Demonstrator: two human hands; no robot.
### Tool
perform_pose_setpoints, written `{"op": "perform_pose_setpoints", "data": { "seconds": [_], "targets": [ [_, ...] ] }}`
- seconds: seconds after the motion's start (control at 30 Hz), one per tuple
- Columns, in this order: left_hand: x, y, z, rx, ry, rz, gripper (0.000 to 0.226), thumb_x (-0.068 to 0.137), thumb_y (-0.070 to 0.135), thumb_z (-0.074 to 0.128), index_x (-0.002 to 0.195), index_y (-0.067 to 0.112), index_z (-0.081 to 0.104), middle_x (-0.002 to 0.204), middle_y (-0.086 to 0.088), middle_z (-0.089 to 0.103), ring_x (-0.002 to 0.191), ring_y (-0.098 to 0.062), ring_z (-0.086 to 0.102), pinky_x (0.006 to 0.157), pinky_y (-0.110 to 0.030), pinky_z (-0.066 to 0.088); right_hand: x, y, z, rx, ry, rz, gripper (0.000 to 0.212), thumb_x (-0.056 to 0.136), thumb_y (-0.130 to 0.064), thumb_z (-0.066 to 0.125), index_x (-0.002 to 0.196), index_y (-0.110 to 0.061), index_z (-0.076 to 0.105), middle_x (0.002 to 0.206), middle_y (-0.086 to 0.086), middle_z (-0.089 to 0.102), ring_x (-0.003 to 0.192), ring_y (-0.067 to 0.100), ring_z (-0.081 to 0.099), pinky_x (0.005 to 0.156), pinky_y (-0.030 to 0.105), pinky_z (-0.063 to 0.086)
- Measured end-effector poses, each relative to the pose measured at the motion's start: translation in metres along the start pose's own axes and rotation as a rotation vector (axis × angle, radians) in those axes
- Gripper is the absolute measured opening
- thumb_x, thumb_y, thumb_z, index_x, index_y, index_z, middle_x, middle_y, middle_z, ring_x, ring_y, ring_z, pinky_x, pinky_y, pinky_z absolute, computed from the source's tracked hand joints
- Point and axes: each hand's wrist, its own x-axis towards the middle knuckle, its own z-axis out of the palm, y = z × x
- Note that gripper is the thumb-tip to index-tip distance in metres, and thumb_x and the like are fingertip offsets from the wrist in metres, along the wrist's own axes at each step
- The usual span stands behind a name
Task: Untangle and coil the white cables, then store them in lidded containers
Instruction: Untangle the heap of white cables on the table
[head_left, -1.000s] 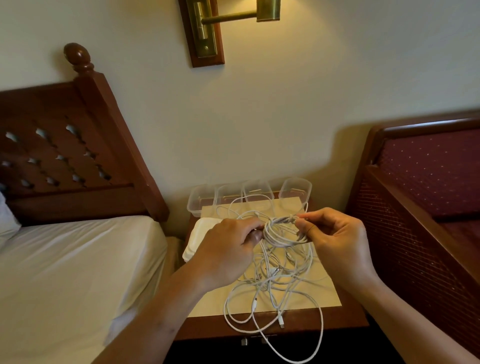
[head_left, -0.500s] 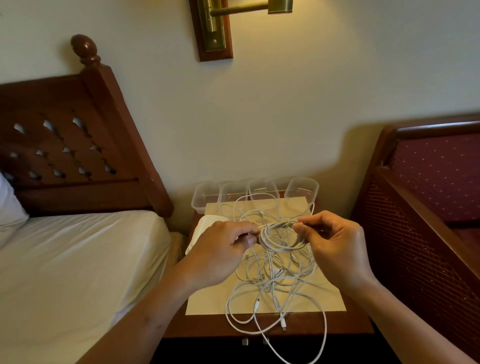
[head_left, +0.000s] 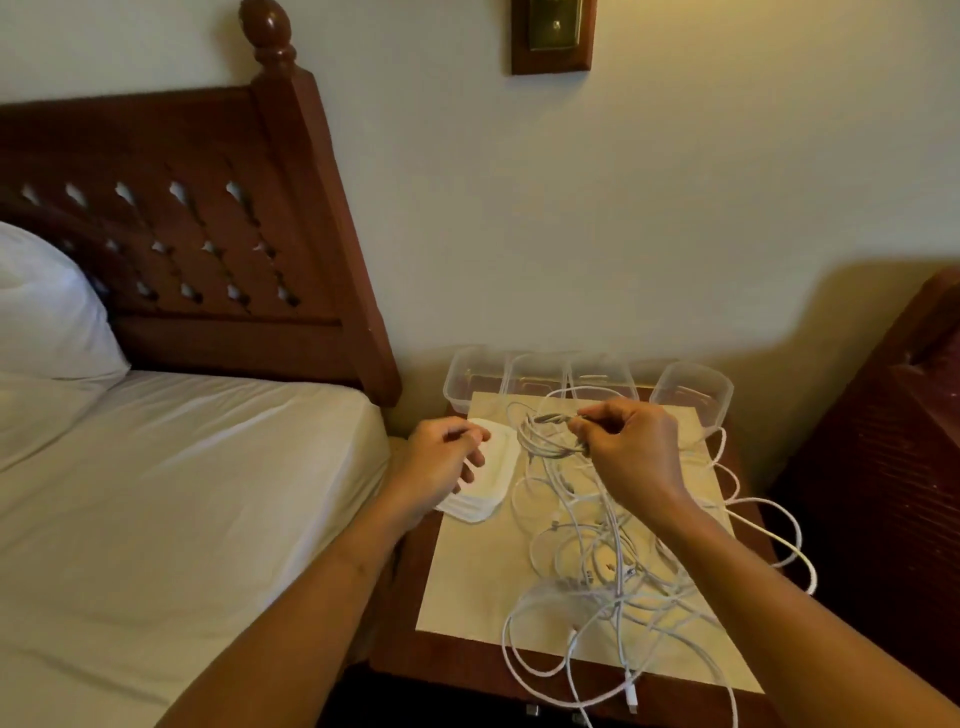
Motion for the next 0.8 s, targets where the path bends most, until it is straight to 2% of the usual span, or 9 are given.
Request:
{"op": "perform_pose_setpoints", "data": {
  "seconds": [0.1, 0.13, 0.2, 0.33, 0.43, 0.53, 0.67, 0.73, 0.8],
  "targets": [
    [0.065, -0.026, -0.015, 0.074, 0.226, -0.078, 0.024, 0.105, 0.02, 0.055, 0.088, 0.024, 0.072, 0.078, -0.004, 0.071, 0.07, -0.02, 0.065, 0.07, -0.04, 0.058, 0.052, 0.003, 0.036, -0.083, 0.028, -0.026, 0.007, 0.092, -0.013, 0.075, 0.094, -0.01, 0.082, 0.075, -0.005, 0.072, 0.068, 0.006, 0.066, 0.066, 0.019, 0.056],
    [0.085, -0.033, -0.018, 0.098, 0.26, -0.104, 0.025, 0.104, 0.021, 0.056, 0.085, 0.028, 0.069, 0.081, -0.002, 0.071, 0.077, -0.02, 0.066, 0.077, -0.041, 0.06, 0.07, 0.004, 0.049, -0.12, 0.038, -0.029, 0.007, 0.092, -0.013, 0.075, 0.091, -0.01, 0.081, 0.072, -0.004, 0.071, 0.065, 0.004, 0.063, 0.06, 0.012, 0.049],
    [0.121, -0.046, -0.023, 0.175, 0.273, -0.117, 0.023, 0.104, 0.022, 0.054, 0.085, 0.029, 0.066, 0.091, 0.0, 0.071, 0.087, -0.02, 0.067, 0.084, -0.043, 0.061, 0.105, 0.01, 0.077, -0.183, 0.023, -0.034, 0.01, 0.093, -0.013, 0.074, 0.085, -0.009, 0.079, 0.072, 0.0, 0.071, 0.061, 0.006, 0.06, 0.053, 0.012, 0.042],
    [0.176, -0.061, -0.023, 0.293, 0.203, -0.123, 0.023, 0.105, 0.02, 0.045, 0.099, 0.019, 0.067, 0.097, -0.002, 0.067, 0.086, -0.021, 0.063, 0.079, -0.04, 0.059, 0.168, 0.03, 0.135, -0.304, -0.032, -0.057, 0.011, 0.094, -0.013, 0.072, 0.085, -0.01, 0.078, 0.074, 0.003, 0.071, 0.067, 0.017, 0.065, 0.065, 0.032, 0.056],
    [0.206, -0.073, -0.018, 0.283, 0.155, -0.184, 0.027, 0.107, 0.026, 0.041, 0.105, 0.017, 0.065, 0.097, -0.003, 0.064, 0.087, -0.025, 0.064, 0.083, -0.045, 0.061, 0.203, 0.045, 0.172, -0.442, -0.095, -0.076, 0.01, 0.094, -0.015, 0.07, 0.096, -0.015, 0.08, 0.091, 0.008, 0.075, 0.079, 0.026, 0.069, 0.075, 0.044, 0.062],
    [0.225, -0.086, -0.013, 0.283, 0.125, -0.203, 0.027, 0.105, 0.023, 0.042, 0.102, 0.014, 0.067, 0.094, -0.005, 0.064, 0.087, -0.027, 0.064, 0.081, -0.044, 0.06, 0.224, 0.06, 0.197, -0.538, -0.169, -0.065, 0.014, 0.096, -0.013, 0.067, 0.103, -0.012, 0.079, 0.1, 0.012, 0.073, 0.086, 0.031, 0.068, 0.077, 0.041, 0.059],
    [0.234, -0.096, -0.011, 0.269, 0.149, -0.18, 0.022, 0.101, 0.015, 0.047, 0.086, 0.013, 0.063, 0.077, -0.004, 0.058, 0.072, -0.025, 0.059, 0.061, -0.034, 0.049, 0.236, 0.078, 0.218, -0.646, -0.25, -0.077, 0.018, 0.098, -0.003, 0.06, 0.102, -0.006, 0.077, 0.101, 0.014, 0.069, 0.082, 0.028, 0.061, 0.077, 0.037, 0.054],
    [0.236, -0.097, -0.011, 0.249, 0.164, -0.172, 0.021, 0.102, 0.017, 0.051, 0.089, 0.011, 0.066, 0.079, -0.005, 0.061, 0.076, -0.027, 0.064, 0.068, -0.04, 0.059, 0.237, 0.079, 0.223, -0.715, -0.292, -0.09, 0.016, 0.098, -0.006, 0.063, 0.103, -0.007, 0.078, 0.098, 0.014, 0.067, 0.081, 0.029, 0.062, 0.08, 0.039, 0.058],
    [0.236, -0.096, -0.011, 0.255, 0.175, -0.159, 0.022, 0.102, 0.017, 0.053, 0.085, 0.011, 0.065, 0.077, -0.004, 0.06, 0.078, -0.028, 0.066, 0.07, -0.043, 0.061, 0.238, 0.079, 0.227, -0.817, -0.362, -0.112, 0.013, 0.095, -0.013, 0.07, 0.105, -0.009, 0.078, 0.096, 0.013, 0.068, 0.081, 0.03, 0.066, 0.081, 0.04, 0.06]
  ]
}}
